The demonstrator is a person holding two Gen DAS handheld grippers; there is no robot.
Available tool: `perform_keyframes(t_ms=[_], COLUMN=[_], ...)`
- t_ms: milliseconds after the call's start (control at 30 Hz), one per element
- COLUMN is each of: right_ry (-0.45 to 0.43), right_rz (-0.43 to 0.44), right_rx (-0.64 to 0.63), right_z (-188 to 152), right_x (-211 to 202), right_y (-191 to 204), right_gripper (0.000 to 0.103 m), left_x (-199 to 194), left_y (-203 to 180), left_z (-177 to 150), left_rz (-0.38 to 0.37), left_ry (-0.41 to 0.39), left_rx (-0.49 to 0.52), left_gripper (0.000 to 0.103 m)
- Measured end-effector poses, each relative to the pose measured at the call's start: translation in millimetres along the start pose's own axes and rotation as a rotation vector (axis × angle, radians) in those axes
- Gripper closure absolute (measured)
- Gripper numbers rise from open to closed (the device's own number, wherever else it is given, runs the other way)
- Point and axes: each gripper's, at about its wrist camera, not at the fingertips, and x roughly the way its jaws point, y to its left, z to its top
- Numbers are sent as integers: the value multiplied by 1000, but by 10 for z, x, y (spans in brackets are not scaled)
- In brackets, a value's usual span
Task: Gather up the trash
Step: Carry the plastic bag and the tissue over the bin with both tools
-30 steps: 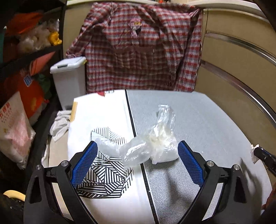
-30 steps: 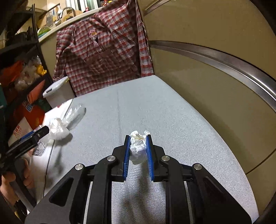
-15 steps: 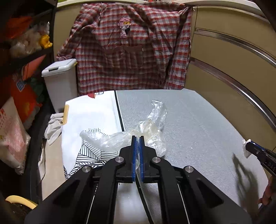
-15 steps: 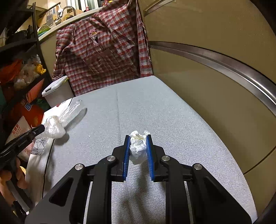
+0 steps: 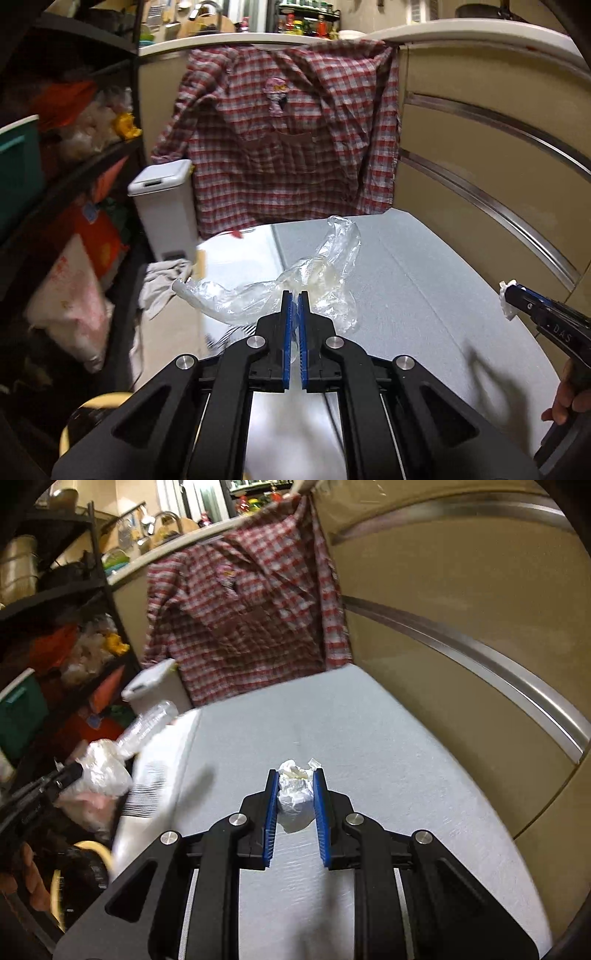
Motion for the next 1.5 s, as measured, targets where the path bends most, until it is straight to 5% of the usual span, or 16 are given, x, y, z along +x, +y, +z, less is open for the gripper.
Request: perform_keyframes(t_ms=[600, 1100, 1500], right_ry=[-17, 93, 161], right_rz=[344, 400, 380], right_rx=[-226, -316, -351], right_z=[-352, -769, -1007], right_x=[-957, -747, -430], right_y=[1832, 2598, 2804], right_gripper=[84, 84, 84], left_x=[-1726, -1720, -1506], left_y=[823, 1461, 1714], left_z=[-249, -663, -794], left_rz=[228, 324, 347], left_ry=[-19, 38, 99], left_rx=[-48, -143, -160], left_gripper=[100, 100, 100])
